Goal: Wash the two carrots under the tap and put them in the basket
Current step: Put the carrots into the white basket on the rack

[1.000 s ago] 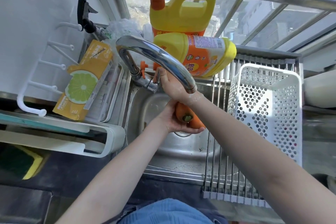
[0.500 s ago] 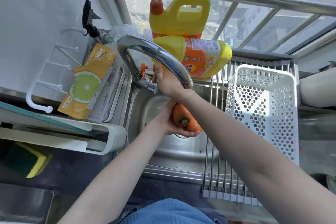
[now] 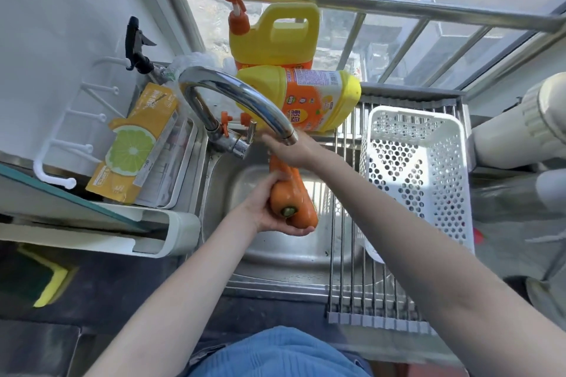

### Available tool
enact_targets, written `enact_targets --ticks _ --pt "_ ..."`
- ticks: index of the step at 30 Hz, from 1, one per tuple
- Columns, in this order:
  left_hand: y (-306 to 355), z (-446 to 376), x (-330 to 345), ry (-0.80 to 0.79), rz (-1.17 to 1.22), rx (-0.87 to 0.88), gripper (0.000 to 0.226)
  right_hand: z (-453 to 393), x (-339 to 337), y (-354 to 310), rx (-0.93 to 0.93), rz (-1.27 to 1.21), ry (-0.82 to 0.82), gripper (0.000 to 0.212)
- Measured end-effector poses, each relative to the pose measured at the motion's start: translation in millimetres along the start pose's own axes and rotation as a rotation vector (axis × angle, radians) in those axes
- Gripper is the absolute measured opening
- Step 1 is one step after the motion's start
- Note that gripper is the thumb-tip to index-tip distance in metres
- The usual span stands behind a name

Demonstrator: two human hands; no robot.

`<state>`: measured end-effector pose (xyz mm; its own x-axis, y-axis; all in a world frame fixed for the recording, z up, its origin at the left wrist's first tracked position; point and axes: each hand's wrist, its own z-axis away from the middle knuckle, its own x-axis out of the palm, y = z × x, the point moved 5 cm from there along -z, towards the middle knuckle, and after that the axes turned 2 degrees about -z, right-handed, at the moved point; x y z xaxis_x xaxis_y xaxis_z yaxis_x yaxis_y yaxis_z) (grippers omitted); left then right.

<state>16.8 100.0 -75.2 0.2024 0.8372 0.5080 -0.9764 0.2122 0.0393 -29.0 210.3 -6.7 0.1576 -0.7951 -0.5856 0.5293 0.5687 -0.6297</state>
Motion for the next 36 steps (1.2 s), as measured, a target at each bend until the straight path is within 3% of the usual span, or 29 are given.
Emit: enact_targets --ticks 2,4,7,10,14,16,19,22,28,31,34,36 --pt "-1 0 -3 -0.034 -0.053 0.023 0.071 10 7 23 -0.007 -0.141 0.122 0.033" --pt "-5 4 -6 -0.12 -0.141 0.024 0.072 33 24 48 0.088 -0.361 0.2 0.039" --pt "-12 11 -15 -0.19 -0.238 0.02 0.089 67 78 81 0.353 -0.808 0.055 0.048" --pt "-22 17 -25 -0.176 -0.414 -0.025 0.078 89 108 83 0.476 -1.06 -0.059 0.049" --pt "-30 27 -24 -0.004 -0.806 -0.023 0.061 97 119 68 0.491 -1.023 -0.169 0.05" --pt "-33 31 -19 0.041 -0.89 0.043 0.053 98 119 62 0.494 -1.064 -0.151 0.05" --pt "-34 36 -22 0.017 -0.82 0.141 0.059 100 118 63 0.417 -1.096 -0.146 0.049" --pt "-34 39 -36 -0.012 -0.618 0.128 0.072 107 116 75 0.382 -1.12 -0.119 0.059" --pt "-42 44 -38 -0.049 -0.172 0.164 0.054 113 83 63 0.266 -0.952 0.259 0.035" --pt "-41 48 -38 -0.011 -0.238 0.145 0.044 121 29 65 0.211 -1.002 0.463 0.039" --pt "-40 50 -34 -0.012 -0.317 0.113 0.036 141 -36 87 0.235 -0.856 0.655 0.035" --pt "-41 49 -29 -0.005 -0.333 0.108 0.032 142 -59 115 0.357 -0.815 0.559 0.038"
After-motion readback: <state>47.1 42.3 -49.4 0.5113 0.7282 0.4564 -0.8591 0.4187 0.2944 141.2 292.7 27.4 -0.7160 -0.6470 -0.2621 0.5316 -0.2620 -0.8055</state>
